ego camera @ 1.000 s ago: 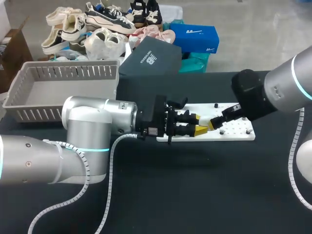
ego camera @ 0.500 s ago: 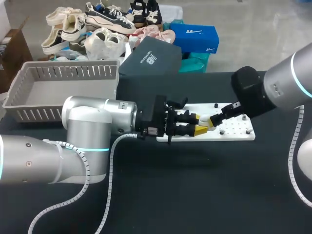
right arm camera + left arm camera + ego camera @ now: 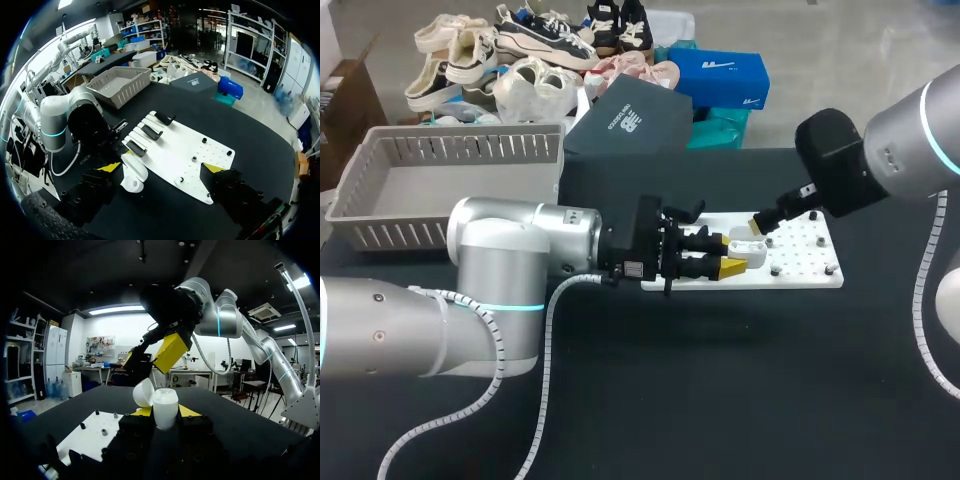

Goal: Pick up each earbud case from the left stands, insert the matching earbuds, close the lid, and place the case in the box.

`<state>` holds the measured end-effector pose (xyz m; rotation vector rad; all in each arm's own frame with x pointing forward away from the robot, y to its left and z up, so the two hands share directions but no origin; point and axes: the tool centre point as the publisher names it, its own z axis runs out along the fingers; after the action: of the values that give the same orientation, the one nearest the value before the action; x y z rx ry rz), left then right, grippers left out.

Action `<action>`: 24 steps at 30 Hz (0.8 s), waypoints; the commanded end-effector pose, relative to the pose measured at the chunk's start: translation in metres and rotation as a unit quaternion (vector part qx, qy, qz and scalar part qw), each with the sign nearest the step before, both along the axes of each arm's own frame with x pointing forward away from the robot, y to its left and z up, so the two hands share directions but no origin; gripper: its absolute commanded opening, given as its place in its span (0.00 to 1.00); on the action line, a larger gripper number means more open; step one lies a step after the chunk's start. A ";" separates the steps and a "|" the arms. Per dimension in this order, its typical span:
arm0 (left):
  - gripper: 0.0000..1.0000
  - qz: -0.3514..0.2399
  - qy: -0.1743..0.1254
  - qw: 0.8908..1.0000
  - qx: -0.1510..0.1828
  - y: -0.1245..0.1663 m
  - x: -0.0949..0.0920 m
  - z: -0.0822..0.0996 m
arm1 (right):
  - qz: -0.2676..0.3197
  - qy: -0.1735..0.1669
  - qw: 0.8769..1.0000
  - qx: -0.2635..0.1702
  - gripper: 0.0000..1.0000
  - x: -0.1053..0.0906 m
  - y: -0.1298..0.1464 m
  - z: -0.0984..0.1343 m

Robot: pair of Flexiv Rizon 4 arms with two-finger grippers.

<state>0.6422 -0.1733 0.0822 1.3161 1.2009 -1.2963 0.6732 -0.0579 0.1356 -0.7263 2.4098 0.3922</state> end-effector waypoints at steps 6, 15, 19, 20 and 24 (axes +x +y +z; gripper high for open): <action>0.00 -0.001 0.000 1.000 0.000 0.000 0.001 -0.001 | -0.092 -0.059 0.987 -0.114 1.00 -0.013 -0.043 -0.006; 0.00 -0.001 0.000 1.000 0.000 0.000 0.001 -0.001 | -0.132 -0.060 0.966 -0.213 1.00 -0.018 -0.070 -0.039; 0.00 -0.001 0.000 1.000 0.000 0.000 0.001 -0.001 | -0.141 -0.056 0.959 -0.238 1.00 -0.018 -0.076 -0.050; 0.00 -0.001 0.000 1.000 0.000 0.000 0.001 -0.001 | -0.143 -0.054 0.959 -0.239 1.00 -0.018 -0.077 -0.052; 0.00 -0.001 0.000 1.000 0.000 0.000 0.001 -0.001 | -0.146 -0.046 0.957 -0.245 1.00 -0.016 -0.079 -0.059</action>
<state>0.6422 -0.1733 0.0823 1.3163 1.2010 -1.2962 0.6566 -0.1399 0.0832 -0.6767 2.5761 0.0047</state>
